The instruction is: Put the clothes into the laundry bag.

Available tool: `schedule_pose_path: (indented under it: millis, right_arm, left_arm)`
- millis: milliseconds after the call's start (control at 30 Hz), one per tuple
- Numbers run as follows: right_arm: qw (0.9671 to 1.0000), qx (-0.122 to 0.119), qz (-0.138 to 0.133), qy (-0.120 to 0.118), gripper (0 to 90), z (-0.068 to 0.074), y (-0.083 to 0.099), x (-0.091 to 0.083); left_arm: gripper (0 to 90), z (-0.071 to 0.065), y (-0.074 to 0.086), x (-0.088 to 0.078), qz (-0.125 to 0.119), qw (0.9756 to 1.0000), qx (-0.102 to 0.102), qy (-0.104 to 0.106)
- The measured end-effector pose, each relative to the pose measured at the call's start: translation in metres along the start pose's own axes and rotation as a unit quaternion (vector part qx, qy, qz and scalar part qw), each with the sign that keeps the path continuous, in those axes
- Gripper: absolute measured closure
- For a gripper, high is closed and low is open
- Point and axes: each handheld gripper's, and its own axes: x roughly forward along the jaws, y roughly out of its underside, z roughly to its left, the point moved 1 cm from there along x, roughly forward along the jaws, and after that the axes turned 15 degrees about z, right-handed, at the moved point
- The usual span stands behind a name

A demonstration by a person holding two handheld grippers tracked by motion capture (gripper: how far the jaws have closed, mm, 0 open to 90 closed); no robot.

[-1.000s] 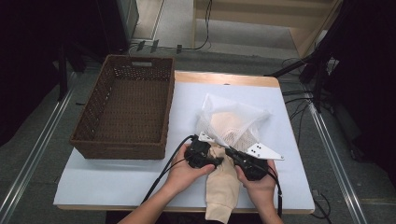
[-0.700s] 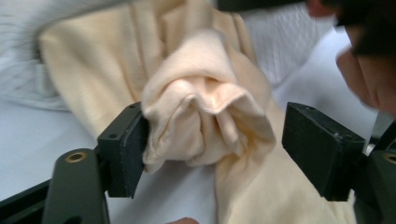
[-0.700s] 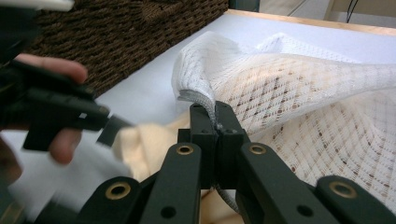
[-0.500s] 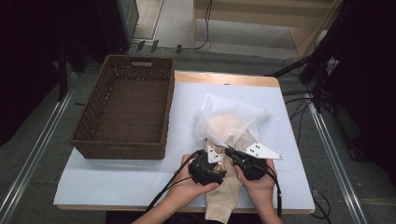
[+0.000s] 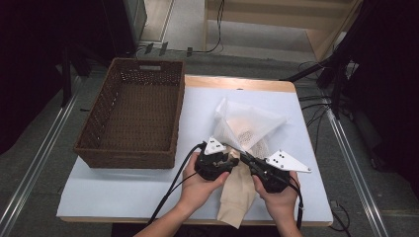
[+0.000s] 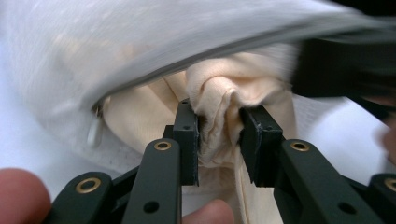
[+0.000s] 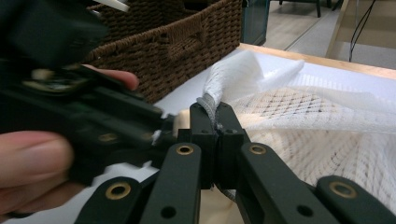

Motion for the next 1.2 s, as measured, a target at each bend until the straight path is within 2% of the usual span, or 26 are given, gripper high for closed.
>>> schedule_pose_path:
  millis: [33, 67, 100, 133, 167, 233, 300, 367, 433, 500, 567, 600, 633, 667, 733, 767, 833, 867, 933, 967, 1000, 1067, 1133, 1200]
  right_arm:
    - [1.0000, -0.002, 0.005, 0.000, 90.0, 0.000, 0.001, 0.001]
    - [0.9999, 0.001, 0.010, 0.000, 90.0, 0.000, 0.003, 0.003]
    - [0.9999, -0.001, 0.017, 0.000, 90.0, -0.002, 0.006, 0.007]
    - [0.9997, 0.000, 0.024, 0.000, 90.0, -0.003, 0.008, 0.010]
    - [0.9995, -0.001, 0.031, 0.002, 90.0, -0.004, 0.011, 0.013]
    - [0.9992, 0.000, 0.039, 0.006, 90.0, -0.007, 0.014, 0.017]
    - [0.9991, 0.006, 0.040, 0.009, 90.0, -0.011, 0.016, 0.017]
    - [0.9991, 0.014, 0.039, 0.013, 90.0, -0.016, 0.016, 0.017]
    - [0.9990, 0.019, 0.038, 0.015, 90.0, -0.019, 0.016, 0.017]
    - [0.9989, 0.021, 0.038, 0.016, 90.0, -0.019, 0.017, 0.017]
    - [0.9989, 0.021, 0.038, 0.018, 90.0, -0.019, 0.017, 0.018]
    - [0.9989, 0.020, 0.037, 0.018, 90.0, -0.018, 0.016, 0.018]
    - [0.9990, 0.018, 0.038, 0.019, 90.0, -0.018, 0.016, 0.018]
    - [0.9990, 0.018, 0.038, 0.018, 90.0, -0.017, 0.016, 0.018]
    - [0.9989, 0.016, 0.039, 0.020, 90.0, -0.015, 0.016, 0.019]
    - [0.9989, 0.016, 0.040, 0.020, 90.0, -0.015, 0.016, 0.019]
    - [0.9989, 0.014, 0.040, 0.019, 90.0, -0.014, 0.017, 0.020]
    - [0.9989, 0.014, 0.040, 0.018, 90.0, -0.014, 0.017, 0.020]
    - [0.9989, 0.014, 0.041, 0.017, 90.0, -0.015, 0.017, 0.020]
    - [0.9989, 0.016, 0.042, 0.016, 90.0, -0.015, 0.017, 0.021]
    - [0.9990, 0.014, 0.041, 0.015, 90.0, -0.014, 0.017, 0.021]
    - [0.9989, 0.012, 0.042, 0.013, 90.0, -0.012, 0.017, 0.021]
    - [0.9991, 0.008, 0.041, 0.013, 90.0, -0.010, 0.016, 0.020]
    - [0.9992, 0.009, 0.037, 0.010, 90.0, -0.008, 0.015, 0.018]
  left_arm:
    - [69.1, 0.003, 0.000, 0.008, 0.012, 0.9999, -0.004, -0.004]
    - [67.7, 0.009, 0.000, 0.024, 0.060, 0.9982, -0.005, 0.002]
    - [65.2, 0.013, 0.001, 0.036, 0.097, 0.9953, -0.002, 0.008]
    - [63.0, 0.016, 0.005, 0.042, 0.097, 0.9952, 0.005, 0.013]
    - [60.7, 0.017, 0.006, 0.042, 0.083, 0.9964, 0.004, 0.017]
    - [52.4, 0.018, 0.007, 0.033, 0.085, 0.9961, 0.005, 0.024]
    - [38.1, 0.016, 0.008, 0.021, 0.077, 0.9966, 0.015, 0.026]
    - [31.2, 0.014, 0.011, 0.008, 0.067, 0.9972, 0.018, 0.028]
    - [27.3, 0.012, 0.017, 0.000, 0.071, 0.9968, 0.018, 0.030]
    - [26.4, 0.006, 0.026, -0.001, 0.090, 0.9950, 0.031, 0.030]
    - [24.4, -0.002, 0.036, 0.002, 0.117, 0.9912, 0.058, 0.021]
    - [24.2, -0.006, 0.040, 0.004, 0.122, 0.9898, 0.072, 0.011]
    - [25.7, -0.009, 0.044, 0.006, 0.118, 0.9894, 0.084, -0.002]
    - [31.2, -0.010, 0.047, 0.009, 0.117, 0.9894, 0.086, -0.003]
    - [34.8, -0.010, 0.049, 0.016, 0.129, 0.9886, 0.077, 0.014]
    - [35.8, -0.012, 0.050, 0.019, 0.134, 0.9876, 0.080, 0.014]
    - [35.5, -0.018, 0.051, 0.021, 0.131, 0.9865, 0.098, -0.007]
    - [37.0, -0.021, 0.050, 0.022, 0.132, 0.9854, 0.104, -0.026]
    - [50.3, -0.026, 0.050, 0.024, 0.130, 0.9816, 0.119, -0.072]
    - [58.8, -0.027, 0.050, 0.024, 0.126, 0.9809, 0.126, -0.076]
    - [70.7, -0.027, 0.050, 0.024, 0.128, 0.9817, 0.127, -0.062]
    - [86.0, -0.028, 0.049, 0.024, 0.126, 0.9822, 0.128, -0.055]
    - [87.4, -0.029, 0.044, 0.021, 0.114, 0.9850, 0.126, -0.031]
    - [87.7, -0.030, 0.035, 0.014, 0.087, 0.9887, 0.119, -0.026]
